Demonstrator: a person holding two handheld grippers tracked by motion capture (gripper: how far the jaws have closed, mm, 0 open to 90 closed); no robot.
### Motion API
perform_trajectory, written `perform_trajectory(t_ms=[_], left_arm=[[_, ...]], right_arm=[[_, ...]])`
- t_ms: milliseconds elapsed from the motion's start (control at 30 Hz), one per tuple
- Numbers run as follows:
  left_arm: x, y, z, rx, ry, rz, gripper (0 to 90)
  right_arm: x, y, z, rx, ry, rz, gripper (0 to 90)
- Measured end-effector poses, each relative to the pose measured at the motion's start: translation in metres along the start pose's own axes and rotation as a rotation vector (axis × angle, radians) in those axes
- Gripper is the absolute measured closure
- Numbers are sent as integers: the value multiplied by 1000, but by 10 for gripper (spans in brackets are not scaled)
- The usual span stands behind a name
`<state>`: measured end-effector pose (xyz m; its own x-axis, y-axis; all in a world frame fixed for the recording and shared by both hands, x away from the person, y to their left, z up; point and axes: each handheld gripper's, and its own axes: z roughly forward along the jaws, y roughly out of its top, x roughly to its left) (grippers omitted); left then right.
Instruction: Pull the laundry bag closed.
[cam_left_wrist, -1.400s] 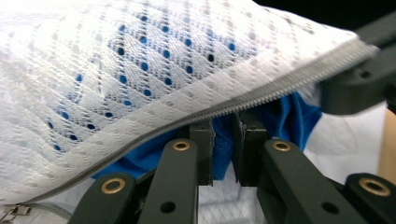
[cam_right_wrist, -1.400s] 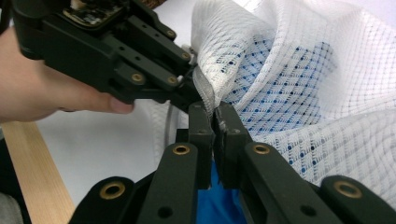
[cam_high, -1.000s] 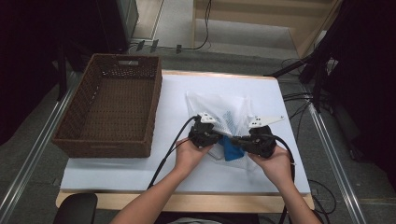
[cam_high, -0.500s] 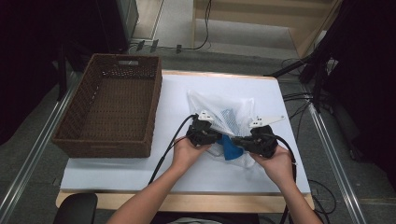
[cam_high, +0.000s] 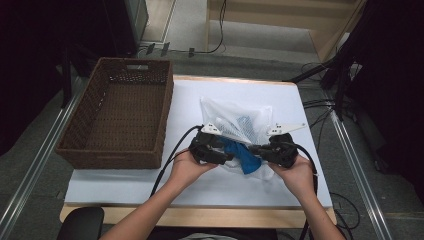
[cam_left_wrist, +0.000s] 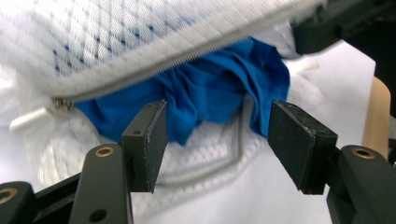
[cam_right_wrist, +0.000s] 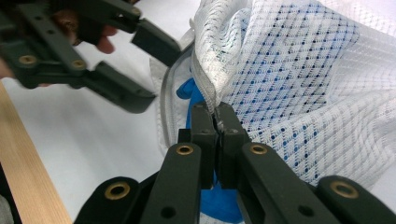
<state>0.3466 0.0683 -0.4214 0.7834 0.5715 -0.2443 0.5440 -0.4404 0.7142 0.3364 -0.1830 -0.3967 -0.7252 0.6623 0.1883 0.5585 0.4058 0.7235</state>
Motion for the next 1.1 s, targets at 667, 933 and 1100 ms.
perform_trajectory(t_ms=[667, 933, 1100], left_arm=[[-8, -11, 51, 14, -8, 35, 900], [-1, -10, 74, 16, 50, 49, 900], [1, -7, 77, -46, 68, 18, 900]], right_arm=[[-3, 1, 0, -9, 0, 19, 897], [-3, 1, 3, 5, 7, 20, 896], [-3, 0, 4, 7, 12, 21, 896]])
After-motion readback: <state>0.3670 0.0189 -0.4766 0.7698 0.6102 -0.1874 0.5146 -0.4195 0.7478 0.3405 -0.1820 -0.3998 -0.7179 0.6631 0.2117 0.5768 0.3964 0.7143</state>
